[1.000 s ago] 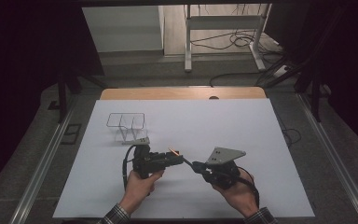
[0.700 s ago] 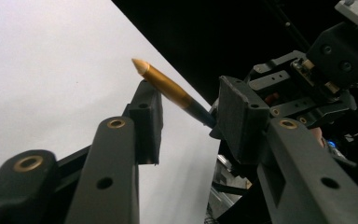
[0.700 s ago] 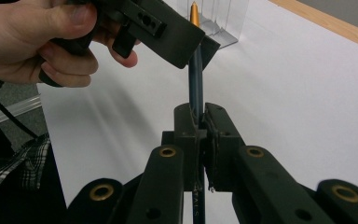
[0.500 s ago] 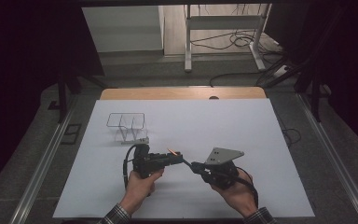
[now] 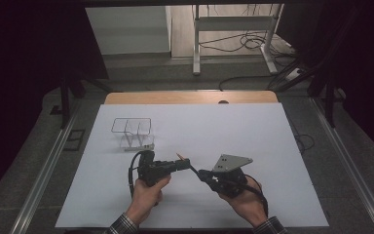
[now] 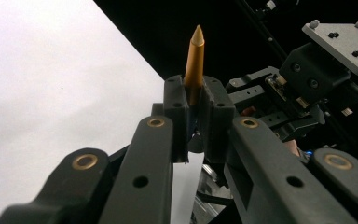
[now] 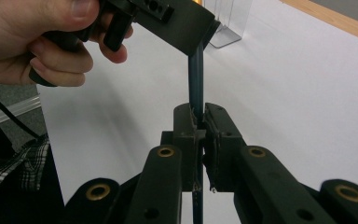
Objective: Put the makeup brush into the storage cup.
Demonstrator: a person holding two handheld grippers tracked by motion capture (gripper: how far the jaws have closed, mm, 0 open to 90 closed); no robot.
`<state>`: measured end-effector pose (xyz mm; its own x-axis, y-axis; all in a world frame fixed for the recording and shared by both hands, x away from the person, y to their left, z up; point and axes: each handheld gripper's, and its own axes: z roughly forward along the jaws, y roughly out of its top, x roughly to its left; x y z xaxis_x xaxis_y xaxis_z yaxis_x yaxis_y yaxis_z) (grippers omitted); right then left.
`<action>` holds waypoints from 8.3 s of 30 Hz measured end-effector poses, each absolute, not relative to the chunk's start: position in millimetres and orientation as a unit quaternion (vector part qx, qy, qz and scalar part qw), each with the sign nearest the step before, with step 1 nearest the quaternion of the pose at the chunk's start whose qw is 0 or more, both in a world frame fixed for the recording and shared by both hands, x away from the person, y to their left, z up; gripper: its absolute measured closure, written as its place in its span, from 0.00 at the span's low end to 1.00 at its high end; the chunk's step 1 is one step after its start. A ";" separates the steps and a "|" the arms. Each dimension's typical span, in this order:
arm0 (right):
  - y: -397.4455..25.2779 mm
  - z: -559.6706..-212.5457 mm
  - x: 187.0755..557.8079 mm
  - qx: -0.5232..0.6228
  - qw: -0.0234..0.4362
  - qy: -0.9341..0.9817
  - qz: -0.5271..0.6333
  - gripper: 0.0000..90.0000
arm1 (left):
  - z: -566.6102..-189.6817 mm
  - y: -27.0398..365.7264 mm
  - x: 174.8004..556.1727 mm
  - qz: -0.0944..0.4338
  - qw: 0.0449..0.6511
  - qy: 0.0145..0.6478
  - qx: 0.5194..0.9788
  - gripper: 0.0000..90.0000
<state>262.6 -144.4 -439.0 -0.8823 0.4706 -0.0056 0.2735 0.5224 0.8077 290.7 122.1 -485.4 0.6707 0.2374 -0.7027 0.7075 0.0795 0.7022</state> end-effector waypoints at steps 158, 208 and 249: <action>-239.4 -464.8 253.9 0.307 0.129 0.876 0.350 0.22 | -434.0 225.6 270.5 0.136 0.537 0.424 0.717 0.92; -257.3 -476.7 244.0 0.325 0.124 0.879 0.326 0.13 | -402.6 270.8 305.1 0.211 0.500 0.459 0.704 0.92; -263.5 -480.4 243.3 0.333 0.121 0.878 0.322 0.10 | -388.2 284.4 346.0 0.252 0.478 0.485 0.688 0.92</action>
